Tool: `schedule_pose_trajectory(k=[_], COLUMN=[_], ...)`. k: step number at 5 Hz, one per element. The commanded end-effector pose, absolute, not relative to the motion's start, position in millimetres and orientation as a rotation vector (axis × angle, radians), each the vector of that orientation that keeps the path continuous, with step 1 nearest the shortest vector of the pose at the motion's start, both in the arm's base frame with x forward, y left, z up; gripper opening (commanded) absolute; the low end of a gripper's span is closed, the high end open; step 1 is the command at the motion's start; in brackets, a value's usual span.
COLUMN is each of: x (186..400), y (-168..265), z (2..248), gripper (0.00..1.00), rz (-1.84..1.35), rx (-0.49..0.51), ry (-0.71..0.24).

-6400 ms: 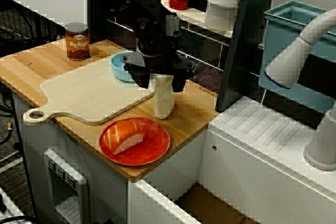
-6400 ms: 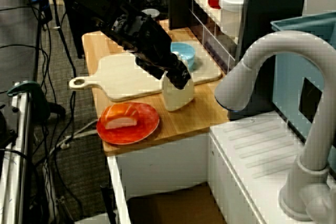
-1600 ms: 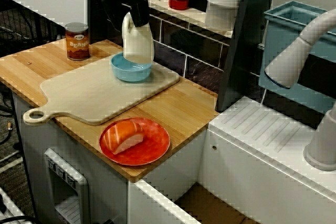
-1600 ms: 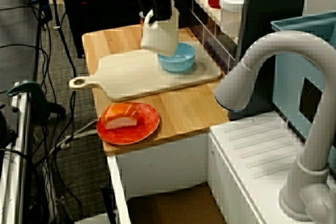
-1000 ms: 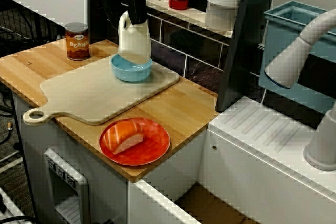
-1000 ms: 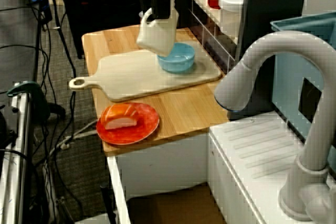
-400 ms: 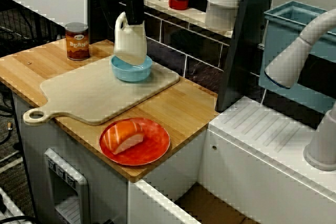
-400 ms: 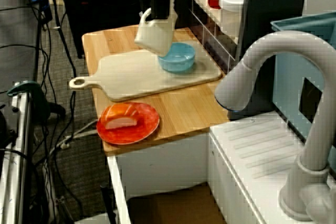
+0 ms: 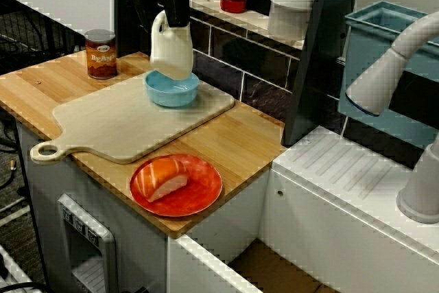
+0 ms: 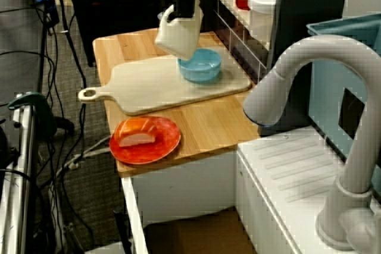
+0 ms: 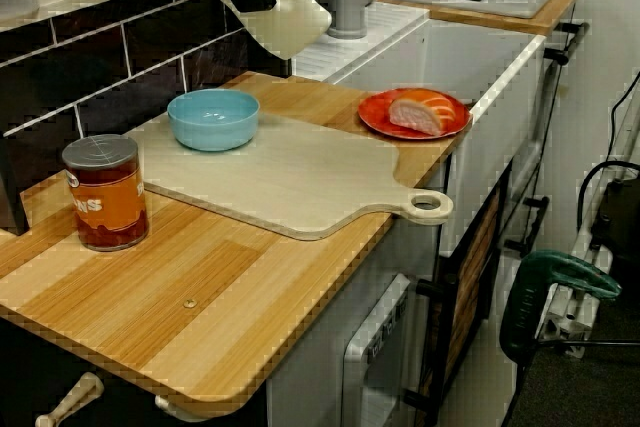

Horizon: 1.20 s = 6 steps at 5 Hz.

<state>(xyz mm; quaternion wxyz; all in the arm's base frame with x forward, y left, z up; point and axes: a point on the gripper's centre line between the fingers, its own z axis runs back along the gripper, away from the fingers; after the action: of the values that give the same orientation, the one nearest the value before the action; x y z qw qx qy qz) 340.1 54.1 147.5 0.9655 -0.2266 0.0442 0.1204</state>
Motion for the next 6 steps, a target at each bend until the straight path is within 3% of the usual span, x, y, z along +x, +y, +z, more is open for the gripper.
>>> schedule_pose_trajectory(k=[1,3,6], x=[343.8,330.3,303.4], y=[51.5,42.0,11.6], z=[151.0,151.2,136.8], gripper=[0.00,0.00,0.00], rz=[0.249,0.219,0.182], rx=[-0.353,-0.300,-0.174], ry=[-0.052,-0.107,-0.277])
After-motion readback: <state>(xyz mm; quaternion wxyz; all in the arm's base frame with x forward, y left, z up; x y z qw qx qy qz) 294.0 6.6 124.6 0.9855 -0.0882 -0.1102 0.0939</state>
